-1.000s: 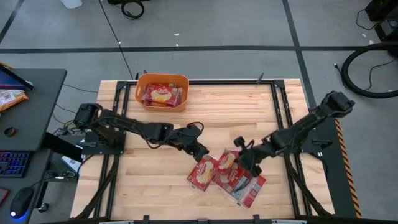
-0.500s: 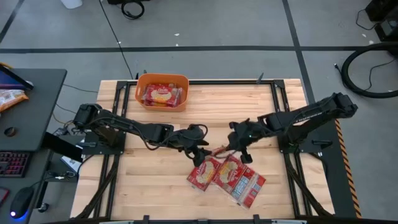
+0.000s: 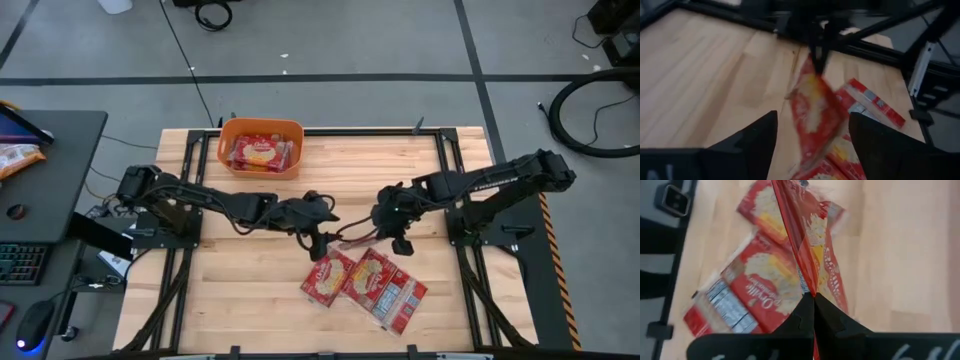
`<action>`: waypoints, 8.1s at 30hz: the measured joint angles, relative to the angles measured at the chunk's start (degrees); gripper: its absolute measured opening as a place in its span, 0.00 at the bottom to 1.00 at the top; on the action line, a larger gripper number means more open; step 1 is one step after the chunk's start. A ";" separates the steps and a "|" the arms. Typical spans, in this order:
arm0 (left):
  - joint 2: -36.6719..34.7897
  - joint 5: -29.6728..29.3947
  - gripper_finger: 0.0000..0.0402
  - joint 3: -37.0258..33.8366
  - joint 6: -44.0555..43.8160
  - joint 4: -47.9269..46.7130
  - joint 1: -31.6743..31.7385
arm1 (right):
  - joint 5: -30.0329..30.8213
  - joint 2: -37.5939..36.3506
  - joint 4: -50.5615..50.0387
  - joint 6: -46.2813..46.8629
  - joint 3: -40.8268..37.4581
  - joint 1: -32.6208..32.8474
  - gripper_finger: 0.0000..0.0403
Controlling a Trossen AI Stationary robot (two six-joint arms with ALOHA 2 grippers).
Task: Sort popcorn bags into baskets
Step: Put the red popcorn bag into the orange bin
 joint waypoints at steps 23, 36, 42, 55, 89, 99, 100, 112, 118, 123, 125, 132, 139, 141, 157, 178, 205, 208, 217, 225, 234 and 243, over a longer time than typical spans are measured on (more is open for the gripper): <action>0.11 1.93 0.50 -0.02 3.20 -2.15 -0.59 | -3.27 -0.15 17.99 9.81 0.00 -2.87 0.00; -0.94 1.96 0.06 -0.02 3.85 -4.17 -0.47 | -3.79 -1.01 22.34 7.95 0.00 -4.15 0.12; -3.59 -3.43 0.06 -0.09 4.37 -10.36 -0.12 | -1.21 -3.17 17.09 5.90 5.46 -7.18 0.26; -19.47 -2.39 0.06 -0.11 18.75 -28.63 11.58 | 16.89 -10.72 5.23 -2.54 11.93 -13.59 0.31; -25.68 23.24 0.06 -24.79 59.76 -8.23 64.10 | 17.02 -7.80 2.80 6.83 8.80 -12.82 0.31; -25.66 15.25 0.14 -28.22 70.13 -8.75 61.01 | 17.96 -7.80 3.15 7.38 8.79 -13.42 0.31; -25.66 13.88 0.16 -28.22 70.03 -8.82 60.47 | 17.96 -7.80 3.15 7.38 8.79 -13.42 0.31; -30.04 10.24 0.44 -28.20 51.22 -11.13 54.58 | 15.11 -7.80 3.15 8.03 8.79 -13.40 0.31; -34.21 -1.82 0.46 -28.17 37.19 -18.43 54.05 | 14.46 -7.80 3.20 7.96 8.79 -13.35 0.31; -37.66 -1.23 0.45 -28.17 25.13 -21.24 50.82 | 14.00 -7.80 3.63 6.50 8.79 -13.35 0.31; -38.88 -0.78 0.45 -28.17 17.52 -20.98 48.64 | 13.21 -7.80 3.96 6.07 8.79 -13.35 0.31; -39.84 18.67 0.45 -28.11 -5.01 -15.17 39.60 | 5.66 -7.62 3.56 4.57 8.79 -13.32 0.31; -38.75 19.18 0.45 -28.12 -14.10 -10.58 23.12 | 1.00 -7.00 2.70 3.95 8.75 -12.41 0.31; -38.31 16.98 0.45 -28.11 -16.11 -9.25 18.39 | -0.51 -6.32 2.82 3.61 8.81 -11.31 0.31; -33.83 6.65 0.45 -28.17 -29.88 -5.03 0.60 | -0.08 7.85 -8.03 2.17 8.77 7.56 0.31; -33.90 15.04 0.45 -28.17 -36.88 -7.16 -3.84 | -0.07 25.59 -7.49 16.78 8.81 37.18 0.31; -33.90 15.02 0.45 -28.17 -40.03 -2.69 -4.87 | 24.21 28.72 10.11 -0.92 17.33 3.75 0.23; -33.72 14.09 0.45 -28.14 -36.67 -7.38 -5.96 | 23.91 26.25 5.96 -1.82 19.81 3.04 0.23; -27.40 12.28 0.45 -28.15 -29.25 -22.38 -13.67 | 23.49 19.63 1.32 6.85 20.70 5.52 0.23; -17.00 1.99 0.40 -21.09 -25.15 -31.89 -21.67 | 23.85 18.67 0.25 13.73 20.70 9.91 0.23; -10.75 -4.33 0.39 -16.83 -16.50 -32.89 -24.64 | 27.12 18.73 0.59 14.54 20.52 11.08 0.23; -5.04 -12.01 0.53 -16.87 -15.71 -38.02 -23.94 | 27.10 18.73 1.02 17.91 20.49 11.20 0.23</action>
